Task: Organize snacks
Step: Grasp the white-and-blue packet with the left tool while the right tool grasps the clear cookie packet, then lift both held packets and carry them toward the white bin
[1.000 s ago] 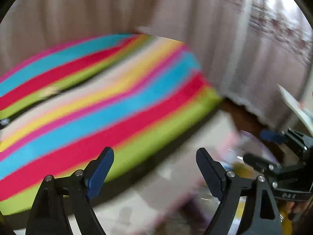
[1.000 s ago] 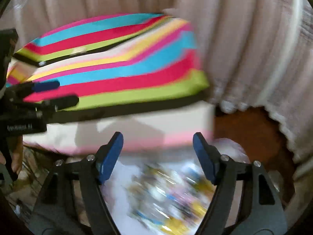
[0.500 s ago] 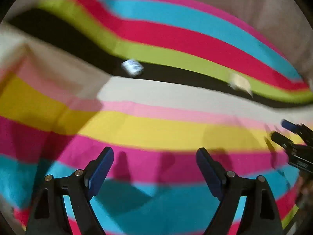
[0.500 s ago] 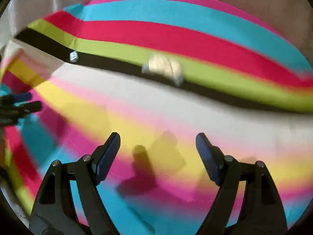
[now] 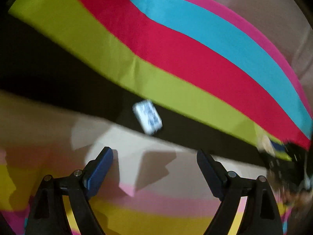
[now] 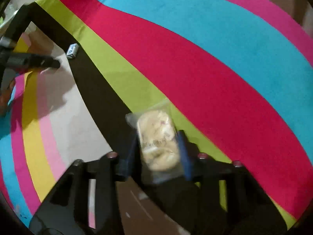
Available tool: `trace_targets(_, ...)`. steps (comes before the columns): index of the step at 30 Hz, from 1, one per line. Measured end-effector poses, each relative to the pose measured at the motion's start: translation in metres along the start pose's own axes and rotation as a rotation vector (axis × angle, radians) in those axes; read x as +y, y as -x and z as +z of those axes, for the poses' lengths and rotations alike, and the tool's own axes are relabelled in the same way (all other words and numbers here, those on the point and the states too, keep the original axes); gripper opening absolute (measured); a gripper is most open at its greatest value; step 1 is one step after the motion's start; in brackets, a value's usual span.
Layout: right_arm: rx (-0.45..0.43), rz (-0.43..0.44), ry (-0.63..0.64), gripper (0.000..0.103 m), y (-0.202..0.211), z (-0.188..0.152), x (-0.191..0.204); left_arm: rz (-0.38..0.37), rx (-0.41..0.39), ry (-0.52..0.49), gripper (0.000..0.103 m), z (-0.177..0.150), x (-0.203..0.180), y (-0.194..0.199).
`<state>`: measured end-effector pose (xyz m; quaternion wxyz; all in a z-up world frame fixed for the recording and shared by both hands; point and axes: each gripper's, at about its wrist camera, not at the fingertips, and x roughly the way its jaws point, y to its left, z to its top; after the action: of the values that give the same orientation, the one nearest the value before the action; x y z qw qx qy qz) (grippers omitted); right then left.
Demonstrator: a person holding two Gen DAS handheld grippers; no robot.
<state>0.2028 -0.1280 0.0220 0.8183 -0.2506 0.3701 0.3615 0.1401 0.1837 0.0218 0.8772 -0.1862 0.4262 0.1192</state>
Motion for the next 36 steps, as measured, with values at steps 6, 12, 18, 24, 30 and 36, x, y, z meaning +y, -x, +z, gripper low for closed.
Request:
trace_targets(6, 0.010, -0.105, -0.106, 0.040, 0.021, -0.023, 0.016, 0.179, -0.040, 0.013, 0.087, 0.024, -0.008, -0.023)
trace_targets(12, 0.007, -0.137, -0.263, 0.040, 0.064, -0.045, 0.053, 0.049, -0.026, -0.062, 0.022, -0.013, -0.014, 0.008)
trace_targets(18, -0.039, -0.105, -0.477, 0.040, 0.126, -0.085, 0.097, -0.014, -0.063, -0.106, 0.022, -0.103, -0.008, 0.093)
trace_targets(24, -0.103, -0.125, -0.635, 0.040, 0.193, -0.123, 0.148, 0.012, -0.148, -0.226, 0.022, -0.176, -0.028, 0.178)
trace_targets(30, -0.321, -0.215, -0.638, 0.040, 0.285, -0.127, 0.191, -0.031, -0.338, -0.260, 0.022, -0.171, -0.077, 0.248)
trace_targets(36, -0.519, -0.344, -0.540, 0.040, 0.374, -0.120, 0.232, -0.089, -0.517, -0.290, 0.022, -0.186, -0.097, 0.324)
